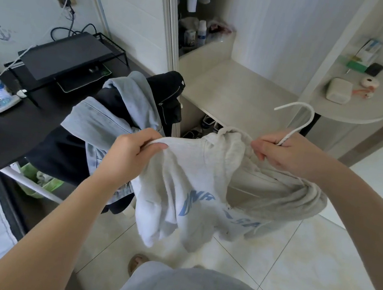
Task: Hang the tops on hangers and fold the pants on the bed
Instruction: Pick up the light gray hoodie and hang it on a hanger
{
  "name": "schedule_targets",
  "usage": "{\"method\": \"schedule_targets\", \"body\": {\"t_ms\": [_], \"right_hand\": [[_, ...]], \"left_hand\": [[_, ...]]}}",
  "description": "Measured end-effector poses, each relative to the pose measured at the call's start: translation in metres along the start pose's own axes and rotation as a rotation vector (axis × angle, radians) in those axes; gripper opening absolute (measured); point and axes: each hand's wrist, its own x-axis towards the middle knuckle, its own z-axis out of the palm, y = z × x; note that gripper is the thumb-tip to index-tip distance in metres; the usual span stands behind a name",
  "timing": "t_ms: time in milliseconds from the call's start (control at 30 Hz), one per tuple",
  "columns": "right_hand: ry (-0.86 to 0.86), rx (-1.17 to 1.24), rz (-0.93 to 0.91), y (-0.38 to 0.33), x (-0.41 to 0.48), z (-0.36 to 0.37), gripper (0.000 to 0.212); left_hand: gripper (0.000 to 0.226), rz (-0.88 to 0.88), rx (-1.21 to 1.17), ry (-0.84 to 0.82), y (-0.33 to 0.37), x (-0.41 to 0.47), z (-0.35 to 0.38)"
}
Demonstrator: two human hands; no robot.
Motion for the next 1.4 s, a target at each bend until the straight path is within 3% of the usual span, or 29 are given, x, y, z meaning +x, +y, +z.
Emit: {"method": "schedule_targets", "body": {"t_ms": [167,267,367,433,533,633,700,767,867,933,1033,1100,1167,1233,1300,1400], "right_hand": [[-0.055,0.076,-0.002,-0.012,-0.005,0.007,0.042],[-0.118,0.086,-0.007,-0.022,-0.007,0.015,0.041],[-0.116,0.086,-0.009,-0.03,-0.008,0.025,0.041],[-0.098,0.073,-0.005,-0.032,-0.008,0.034,0.041],[-0.084,0.081,0.027,-0.03,-0.008,0.047,0.041],[-0.07,0.126,0.039,-0.03,-0.007,0.056,0.042],[-0.067,0.158,0.035,-0.03,-0.004,0.059,0.041],[-0.076,0.15,0.014,-0.031,-0.001,0.061,0.041],[-0.093,0.088,-0.006,-0.032,0.003,0.063,0.037],[-0.079,0.119,-0.028,-0.032,0.004,0.062,0.029],[0.064,0.149,-0.077,-0.02,-0.002,0.05,0.008],[0.194,-0.063,-0.059,0.005,-0.009,0.041,0.031],[0.259,-0.147,0.127,0.035,-0.021,0.039,0.056],[0.301,-0.016,0.343,0.059,-0.032,0.05,0.07],[0.366,0.19,0.435,0.071,-0.036,0.064,0.07],[0.481,0.363,0.451,0.076,-0.028,0.073,0.04]], "left_hand": [[0.02,-0.03,-0.166,0.099,0.004,-0.009,-0.016],[0.042,-0.24,-0.374,-0.069,-0.006,-0.003,-0.03],[0.041,-0.413,-0.475,-0.246,-0.017,0.001,-0.043],[0.038,-0.484,-0.387,-0.282,-0.019,0.002,-0.04],[0.036,-0.313,0.068,-0.195,-0.01,0.003,-0.028],[0.034,-0.013,-0.02,-0.266,0.021,-0.01,-0.011],[0.051,0.084,0.063,-0.349,0.039,-0.017,0.007],[0.073,0.183,0.281,-0.288,0.044,-0.018,0.025],[0.071,0.182,0.301,-0.196,0.047,-0.011,0.032],[0.056,0.104,0.232,-0.099,0.045,-0.007,0.033],[0.057,-0.124,0.158,0.065,0.039,0.0,0.027],[0.062,-0.244,0.097,0.144,0.034,0.004,0.019],[0.064,-0.312,0.028,0.202,0.029,0.007,0.011],[0.066,-0.354,-0.028,0.23,0.027,0.008,0.007],[0.066,-0.378,-0.064,0.228,0.027,0.007,0.009],[0.066,-0.386,-0.076,0.206,0.029,0.003,0.015]]}}
